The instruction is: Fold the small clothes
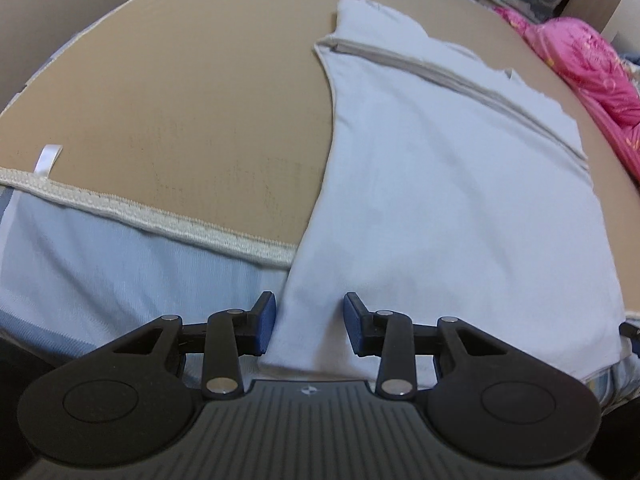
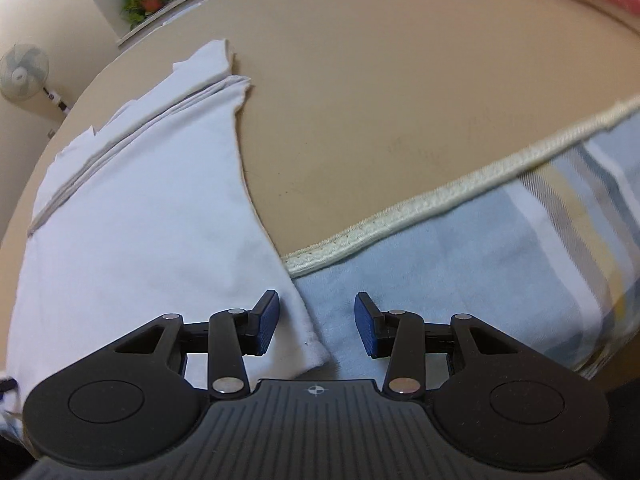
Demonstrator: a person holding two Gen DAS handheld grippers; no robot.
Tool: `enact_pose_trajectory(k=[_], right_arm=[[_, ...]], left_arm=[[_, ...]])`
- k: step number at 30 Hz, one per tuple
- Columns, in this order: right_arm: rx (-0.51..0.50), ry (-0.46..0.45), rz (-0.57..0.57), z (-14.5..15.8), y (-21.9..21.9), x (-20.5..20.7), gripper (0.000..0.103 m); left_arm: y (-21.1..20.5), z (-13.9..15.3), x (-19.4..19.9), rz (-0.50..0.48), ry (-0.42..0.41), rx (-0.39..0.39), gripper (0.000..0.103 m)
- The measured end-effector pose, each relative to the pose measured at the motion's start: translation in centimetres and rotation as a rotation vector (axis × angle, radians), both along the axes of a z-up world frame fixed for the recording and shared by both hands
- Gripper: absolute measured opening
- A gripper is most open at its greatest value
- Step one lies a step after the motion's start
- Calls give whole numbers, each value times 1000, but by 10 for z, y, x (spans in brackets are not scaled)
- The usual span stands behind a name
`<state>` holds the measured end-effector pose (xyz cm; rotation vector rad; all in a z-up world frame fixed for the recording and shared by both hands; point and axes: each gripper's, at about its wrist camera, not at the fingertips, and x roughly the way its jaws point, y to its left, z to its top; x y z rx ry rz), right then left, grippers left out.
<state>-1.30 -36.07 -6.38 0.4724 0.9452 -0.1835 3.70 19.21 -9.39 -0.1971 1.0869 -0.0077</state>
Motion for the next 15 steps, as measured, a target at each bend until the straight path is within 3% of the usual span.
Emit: enact_pose_trajectory(k=[10,12,14,15], right_arm=[[-38,4,65,-1,16,4,48],[-51,6,80,-1,18,4,43],[-51,1,101,-1,21,5,22],[-44,-5,111,0,22,4,18]], left_arm=[[2,-3,-1,23,20,21,39],[0,-2,-1,12,13,27,32],[-5,-1,2,8,4,36,18],[-6,-1,1,7,0,38,14]])
